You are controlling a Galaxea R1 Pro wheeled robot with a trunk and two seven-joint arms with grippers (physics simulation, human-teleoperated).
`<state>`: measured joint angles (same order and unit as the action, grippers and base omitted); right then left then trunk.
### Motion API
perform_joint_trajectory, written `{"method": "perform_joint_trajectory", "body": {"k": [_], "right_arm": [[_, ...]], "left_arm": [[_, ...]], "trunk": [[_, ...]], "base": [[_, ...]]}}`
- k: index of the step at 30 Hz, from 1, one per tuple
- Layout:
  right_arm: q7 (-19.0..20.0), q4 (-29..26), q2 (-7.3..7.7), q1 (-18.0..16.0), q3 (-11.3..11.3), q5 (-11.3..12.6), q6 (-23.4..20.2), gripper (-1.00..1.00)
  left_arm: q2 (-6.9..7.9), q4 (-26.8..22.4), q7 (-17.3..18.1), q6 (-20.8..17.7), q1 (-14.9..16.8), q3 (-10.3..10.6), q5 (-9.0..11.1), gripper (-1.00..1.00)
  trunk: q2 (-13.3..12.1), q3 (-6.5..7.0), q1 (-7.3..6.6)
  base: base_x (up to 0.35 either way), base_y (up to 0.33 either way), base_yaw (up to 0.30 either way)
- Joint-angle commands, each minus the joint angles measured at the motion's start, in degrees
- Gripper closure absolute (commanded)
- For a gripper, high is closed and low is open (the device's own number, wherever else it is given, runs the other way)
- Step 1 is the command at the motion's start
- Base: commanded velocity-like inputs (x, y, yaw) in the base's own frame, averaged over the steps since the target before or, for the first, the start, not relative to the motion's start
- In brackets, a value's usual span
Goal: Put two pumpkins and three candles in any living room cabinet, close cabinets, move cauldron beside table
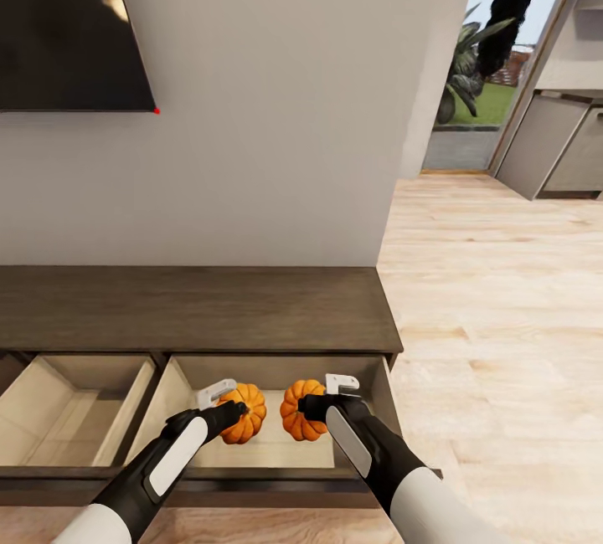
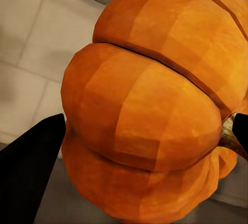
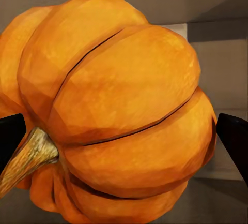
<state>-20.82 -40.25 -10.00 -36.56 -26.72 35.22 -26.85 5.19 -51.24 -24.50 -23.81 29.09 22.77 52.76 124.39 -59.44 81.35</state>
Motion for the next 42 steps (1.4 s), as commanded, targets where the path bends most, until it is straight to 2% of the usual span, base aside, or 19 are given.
{"method": "perform_joint_trajectory", "body": {"k": [1,22,39,42], "right_arm": [[0.0,0.0,0.0,0.0,0.0,0.0,0.0,1.0],[0.0,0.0,0.0,0.0,0.0,0.0,0.1,1.0],[0.0,0.0,0.0,0.0,0.0,0.0,0.4,1.0],[0.0,0.0,0.0,0.0,0.0,0.0,0.4,1.0]], "left_arm": [[0.0,0.0,0.0,0.0,0.0,0.0,0.0,1.0],[-0.09,0.0,-0.1,-0.1,0.0,0.1,0.0,1.0],[-0.09,0.0,-0.2,-0.1,0.0,0.1,0.0,1.0],[-0.09,-0.1,-0.2,-0.1,0.0,0.1,0.0,1.0]], "trunk": [[0.0,0.0,0.0],[8.4,-3.77,4.61],[8.4,-3.77,4.61],[9.6,-4.31,5.27]], "base": [[0.017,0.0,0.0],[0.001,0.0,0.0],[0.065,0.0,0.0],[0.004,0.0,0.0]]}}
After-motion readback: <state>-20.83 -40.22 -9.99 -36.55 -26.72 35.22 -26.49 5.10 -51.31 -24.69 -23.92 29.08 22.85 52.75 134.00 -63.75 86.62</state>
